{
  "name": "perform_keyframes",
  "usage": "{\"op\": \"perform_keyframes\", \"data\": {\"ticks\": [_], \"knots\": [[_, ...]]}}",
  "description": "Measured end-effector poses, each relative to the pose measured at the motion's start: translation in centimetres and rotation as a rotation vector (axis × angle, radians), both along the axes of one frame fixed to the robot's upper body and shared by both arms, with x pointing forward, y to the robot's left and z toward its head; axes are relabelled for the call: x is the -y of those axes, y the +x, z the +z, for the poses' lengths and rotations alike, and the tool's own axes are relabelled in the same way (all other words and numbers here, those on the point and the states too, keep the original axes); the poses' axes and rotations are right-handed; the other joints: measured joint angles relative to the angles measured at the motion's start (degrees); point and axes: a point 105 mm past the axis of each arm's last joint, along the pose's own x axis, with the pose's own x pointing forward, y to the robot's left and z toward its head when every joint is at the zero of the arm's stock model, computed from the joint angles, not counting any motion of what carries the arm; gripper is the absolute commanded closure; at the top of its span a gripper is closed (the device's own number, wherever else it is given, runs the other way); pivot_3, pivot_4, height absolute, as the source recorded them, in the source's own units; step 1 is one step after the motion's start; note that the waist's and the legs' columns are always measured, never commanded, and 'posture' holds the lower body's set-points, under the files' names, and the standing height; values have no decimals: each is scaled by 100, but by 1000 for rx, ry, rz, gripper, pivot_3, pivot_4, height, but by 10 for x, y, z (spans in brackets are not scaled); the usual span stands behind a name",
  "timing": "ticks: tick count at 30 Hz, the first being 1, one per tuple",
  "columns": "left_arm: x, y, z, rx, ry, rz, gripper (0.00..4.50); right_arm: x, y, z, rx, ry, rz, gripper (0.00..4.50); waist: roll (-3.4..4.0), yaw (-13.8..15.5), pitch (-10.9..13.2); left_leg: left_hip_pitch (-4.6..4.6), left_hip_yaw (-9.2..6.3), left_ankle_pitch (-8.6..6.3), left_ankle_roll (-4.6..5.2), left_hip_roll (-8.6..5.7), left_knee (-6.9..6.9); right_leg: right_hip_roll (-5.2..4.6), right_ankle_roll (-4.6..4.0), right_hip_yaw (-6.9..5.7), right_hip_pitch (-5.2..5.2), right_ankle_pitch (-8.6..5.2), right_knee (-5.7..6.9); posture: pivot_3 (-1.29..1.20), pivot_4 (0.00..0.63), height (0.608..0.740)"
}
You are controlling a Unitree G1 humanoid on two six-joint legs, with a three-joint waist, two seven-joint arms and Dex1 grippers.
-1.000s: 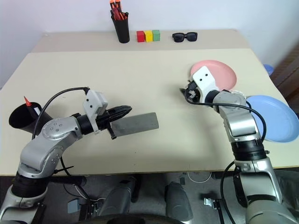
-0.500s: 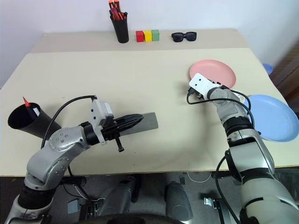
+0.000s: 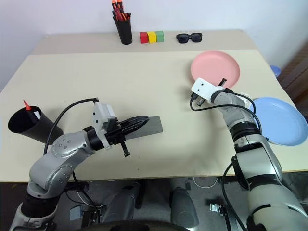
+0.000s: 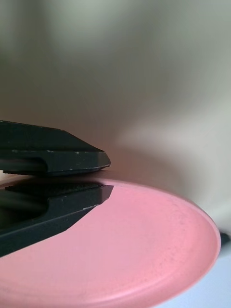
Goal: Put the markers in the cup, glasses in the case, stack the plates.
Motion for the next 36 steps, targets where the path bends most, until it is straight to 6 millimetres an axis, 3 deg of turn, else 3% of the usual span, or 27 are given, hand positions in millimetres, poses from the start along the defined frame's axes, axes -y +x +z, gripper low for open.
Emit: {"op": "perform_keyframes", "data": {"ticks": [4,9,14,19,22,26,29,36], "knots": [[4,1,-2,-11,-6,-29,4500,19,-27,27,28,38,8,4435,1,77,1,-3,-6,-1,2,-4,2,-3,1,-2,2,-1,-2,0,150,734],[20,-4,-6,5,21,-162,4500,78,-84,41,-65,84,-112,4435,8,181,-4,-2,-3,-4,6,-4,5,-7,0,-3,8,-2,-5,0,150,734],[30,1,-15,2,45,-245,4500,130,-143,26,-199,128,-285,4435,11,135,-6,3,7,-6,9,2,7,-5,-1,0,12,-2,-7,0,150,734],[38,2,-16,26,45,-299,4500,143,-172,-2,-314,144,-368,4435,32,29,-18,11,10,-7,11,3,6,-6,-3,2,17,-3,-7,0,150,734],[39,3,-16,29,43,-303,4500,145,-179,-14,-360,162,-392,4435,33,19,-18,11,9,-7,11,3,6,-6,-2,2,19,-3,-7,0,150,734],[40,1,-18,30,52,-310,4500,145,-181,-18,-380,192,-402,2999,33,33,-19,11,8,-7,12,2,9,-7,-1,0,23,-3,-7,0,150,734],[39,1,-22,19,61,-303,4500,138,-177,-12,-361,198,-371,1482,34,31,-19,12,8,-8,12,2,10,-7,-1,-1,24,-4,-7,0,150,734],[36,2,-24,16,66,-277,4500,112,-144,22,-229,271,-248,1482,28,12,-17,17,5,-8,12,3,10,-6,-1,-3,30,-3,-10,0,150,734]]}}
